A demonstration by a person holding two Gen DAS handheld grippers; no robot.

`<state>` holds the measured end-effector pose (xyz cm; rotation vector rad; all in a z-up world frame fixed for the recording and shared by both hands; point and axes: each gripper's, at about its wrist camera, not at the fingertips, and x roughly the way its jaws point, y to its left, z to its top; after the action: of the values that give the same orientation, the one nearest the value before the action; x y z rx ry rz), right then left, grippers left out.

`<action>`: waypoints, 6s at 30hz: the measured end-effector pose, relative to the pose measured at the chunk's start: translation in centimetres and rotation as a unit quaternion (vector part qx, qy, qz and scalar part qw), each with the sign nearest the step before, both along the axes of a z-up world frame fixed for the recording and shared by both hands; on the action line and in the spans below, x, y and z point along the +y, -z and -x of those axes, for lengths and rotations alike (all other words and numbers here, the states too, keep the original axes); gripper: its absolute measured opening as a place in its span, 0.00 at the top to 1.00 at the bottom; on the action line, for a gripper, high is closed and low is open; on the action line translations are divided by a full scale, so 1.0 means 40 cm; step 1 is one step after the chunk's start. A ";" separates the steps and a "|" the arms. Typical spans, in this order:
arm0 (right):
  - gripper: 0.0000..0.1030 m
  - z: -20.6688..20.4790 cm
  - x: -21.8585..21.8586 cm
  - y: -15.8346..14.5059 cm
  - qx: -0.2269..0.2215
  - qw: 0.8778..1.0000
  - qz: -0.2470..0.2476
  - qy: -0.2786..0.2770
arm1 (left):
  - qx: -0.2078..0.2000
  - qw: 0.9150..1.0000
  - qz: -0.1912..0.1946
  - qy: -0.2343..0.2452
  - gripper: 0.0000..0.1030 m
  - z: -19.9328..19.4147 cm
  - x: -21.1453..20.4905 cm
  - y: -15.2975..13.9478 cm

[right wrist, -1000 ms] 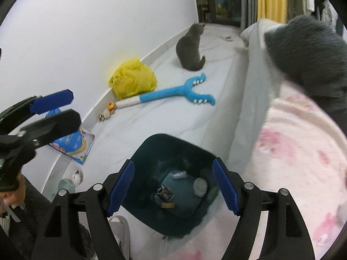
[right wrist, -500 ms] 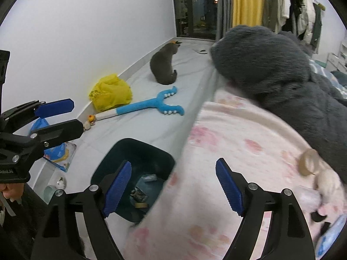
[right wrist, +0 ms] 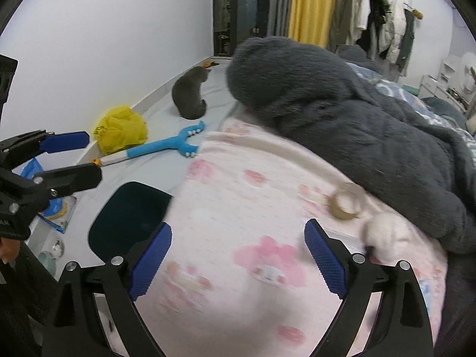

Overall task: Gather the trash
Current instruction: 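Return both tools from the bin to the bed above the remaining trash, then grasp the blue wet-wipe pack with the right tool while the left tool grasps the bubble-wrap roll, then carry the wet-wipe pack and bubble-wrap roll over the green bin, then open both tools over the bin to drop the wipes and bubble wrap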

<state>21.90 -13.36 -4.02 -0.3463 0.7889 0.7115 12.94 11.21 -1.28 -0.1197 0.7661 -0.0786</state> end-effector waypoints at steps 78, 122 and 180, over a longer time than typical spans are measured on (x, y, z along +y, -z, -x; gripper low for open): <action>0.25 -0.139 -0.608 0.031 0.019 0.991 -0.072 0.113 | 0.018 0.999 -0.016 0.028 0.07 -0.263 -0.496 0.173; 0.25 -0.151 -0.407 -0.019 0.079 0.980 -0.158 0.095 | 0.014 0.997 0.012 0.070 0.36 -0.184 -0.318 0.128; 0.25 0.016 0.444 0.113 0.155 0.981 -0.048 -0.110 | 0.206 0.973 0.018 -0.105 0.20 0.071 0.387 0.465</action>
<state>21.27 4.40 -8.55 -0.2395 1.0166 1.0237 10.09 26.68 -19.89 -0.2556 1.1616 0.1377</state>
